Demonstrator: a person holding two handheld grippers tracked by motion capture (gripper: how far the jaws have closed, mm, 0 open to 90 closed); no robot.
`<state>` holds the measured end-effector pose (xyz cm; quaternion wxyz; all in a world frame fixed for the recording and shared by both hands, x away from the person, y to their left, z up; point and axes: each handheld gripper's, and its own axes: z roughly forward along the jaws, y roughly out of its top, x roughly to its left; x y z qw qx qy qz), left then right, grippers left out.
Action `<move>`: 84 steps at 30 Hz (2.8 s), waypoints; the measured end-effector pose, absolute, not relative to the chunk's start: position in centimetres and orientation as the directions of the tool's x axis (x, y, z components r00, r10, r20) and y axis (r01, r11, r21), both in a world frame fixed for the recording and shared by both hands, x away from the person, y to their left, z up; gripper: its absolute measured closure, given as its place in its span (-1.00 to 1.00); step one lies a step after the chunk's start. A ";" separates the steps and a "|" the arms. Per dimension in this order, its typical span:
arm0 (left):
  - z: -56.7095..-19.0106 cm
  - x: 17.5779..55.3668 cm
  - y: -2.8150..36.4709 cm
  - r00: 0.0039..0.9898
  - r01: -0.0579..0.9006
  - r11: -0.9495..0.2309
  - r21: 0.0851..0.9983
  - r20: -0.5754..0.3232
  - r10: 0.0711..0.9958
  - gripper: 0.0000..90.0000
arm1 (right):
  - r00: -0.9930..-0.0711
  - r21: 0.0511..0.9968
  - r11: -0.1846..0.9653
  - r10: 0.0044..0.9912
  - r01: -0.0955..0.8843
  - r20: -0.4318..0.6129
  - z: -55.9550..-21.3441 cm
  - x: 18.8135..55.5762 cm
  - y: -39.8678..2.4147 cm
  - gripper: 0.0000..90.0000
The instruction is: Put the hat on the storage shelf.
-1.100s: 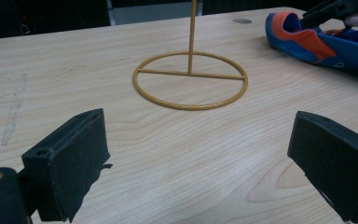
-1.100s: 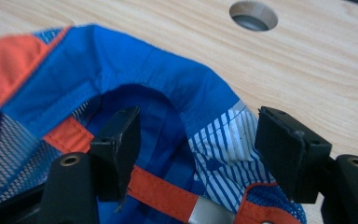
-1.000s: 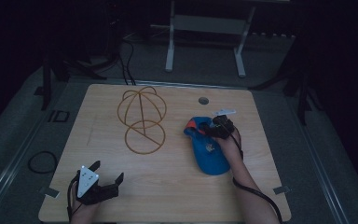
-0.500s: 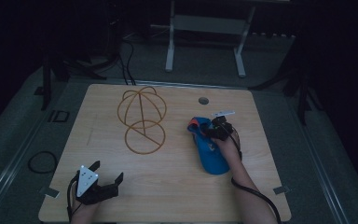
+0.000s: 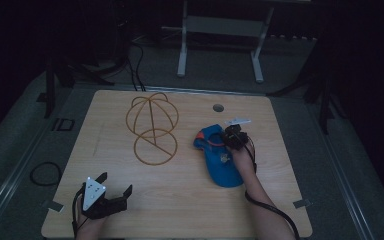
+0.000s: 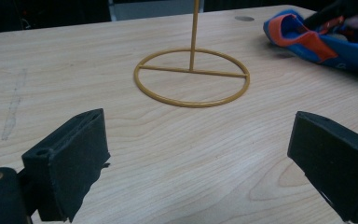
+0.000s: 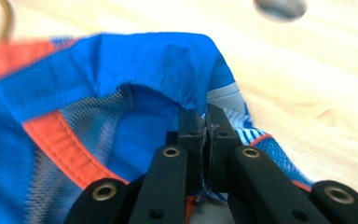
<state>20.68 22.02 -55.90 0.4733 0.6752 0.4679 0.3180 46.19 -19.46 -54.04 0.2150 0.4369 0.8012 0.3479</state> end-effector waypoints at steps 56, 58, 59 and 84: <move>-36.7 27.2 7.7 0.715 0.228 -0.259 0.939 0.019 0.699 -0.82 | -0.645 0.918 0.380 0.730 0.111 -0.225 -39.5 31.7 -18.9 0.94; -36.9 28.6 6.1 0.722 0.252 -0.269 0.929 0.004 0.692 -0.76 | -0.653 0.918 0.384 0.722 0.104 -0.228 -39.6 31.4 -18.5 0.94; -37.0 29.0 5.8 0.729 0.266 -0.264 0.927 -0.014 0.684 -0.76 | -0.656 0.917 0.386 0.719 0.102 -0.229 -39.6 31.3 -18.4 0.94; -39.6 31.2 2.6 0.729 0.274 -0.446 0.852 0.119 0.674 0.96 | -0.692 0.917 0.391 0.683 0.076 -0.234 -40.4 29.2 -17.0 0.94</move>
